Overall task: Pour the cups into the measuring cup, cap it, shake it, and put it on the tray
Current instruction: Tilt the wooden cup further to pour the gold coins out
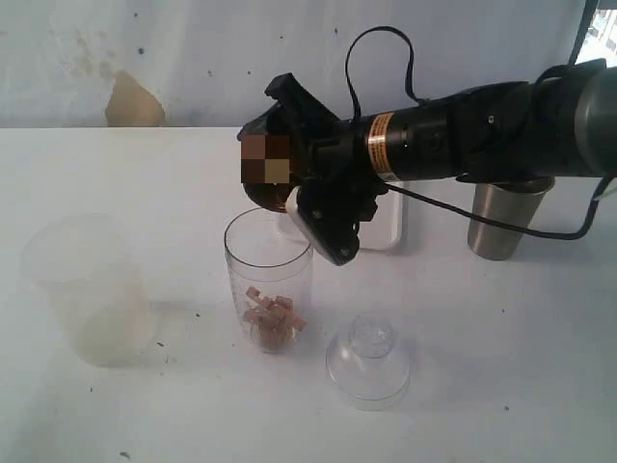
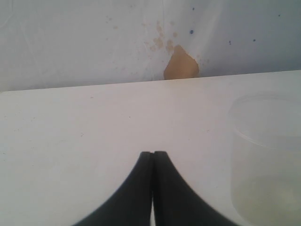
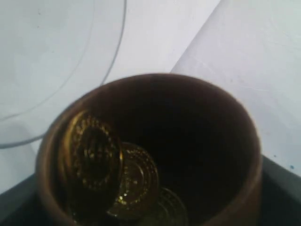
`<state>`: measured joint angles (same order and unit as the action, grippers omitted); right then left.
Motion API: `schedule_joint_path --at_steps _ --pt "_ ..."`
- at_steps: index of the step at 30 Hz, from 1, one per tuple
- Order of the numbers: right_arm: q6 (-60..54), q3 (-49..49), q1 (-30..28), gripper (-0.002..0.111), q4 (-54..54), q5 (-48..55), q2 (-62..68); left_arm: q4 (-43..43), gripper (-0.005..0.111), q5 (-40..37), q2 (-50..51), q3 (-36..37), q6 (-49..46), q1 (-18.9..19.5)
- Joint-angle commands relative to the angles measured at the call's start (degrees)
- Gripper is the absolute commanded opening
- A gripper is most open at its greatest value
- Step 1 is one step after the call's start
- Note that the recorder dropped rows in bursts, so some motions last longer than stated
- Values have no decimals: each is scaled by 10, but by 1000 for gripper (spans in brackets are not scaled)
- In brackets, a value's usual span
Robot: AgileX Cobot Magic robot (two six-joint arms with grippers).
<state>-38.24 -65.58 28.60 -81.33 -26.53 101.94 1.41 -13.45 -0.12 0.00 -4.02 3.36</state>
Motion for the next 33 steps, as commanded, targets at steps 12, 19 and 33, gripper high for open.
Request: schedule_joint_path --at_steps 12,19,33 --pt "-42 -6 1 0 4 -25 -16 -5 0 2 1 0 1 0" --pt "-49 -6 1 0 2 -23 -18 -5 0 2 1 0 1 0" --pt "-154 -6 25 0 -7 2 -19 -5 0 2 1 0 1 0"
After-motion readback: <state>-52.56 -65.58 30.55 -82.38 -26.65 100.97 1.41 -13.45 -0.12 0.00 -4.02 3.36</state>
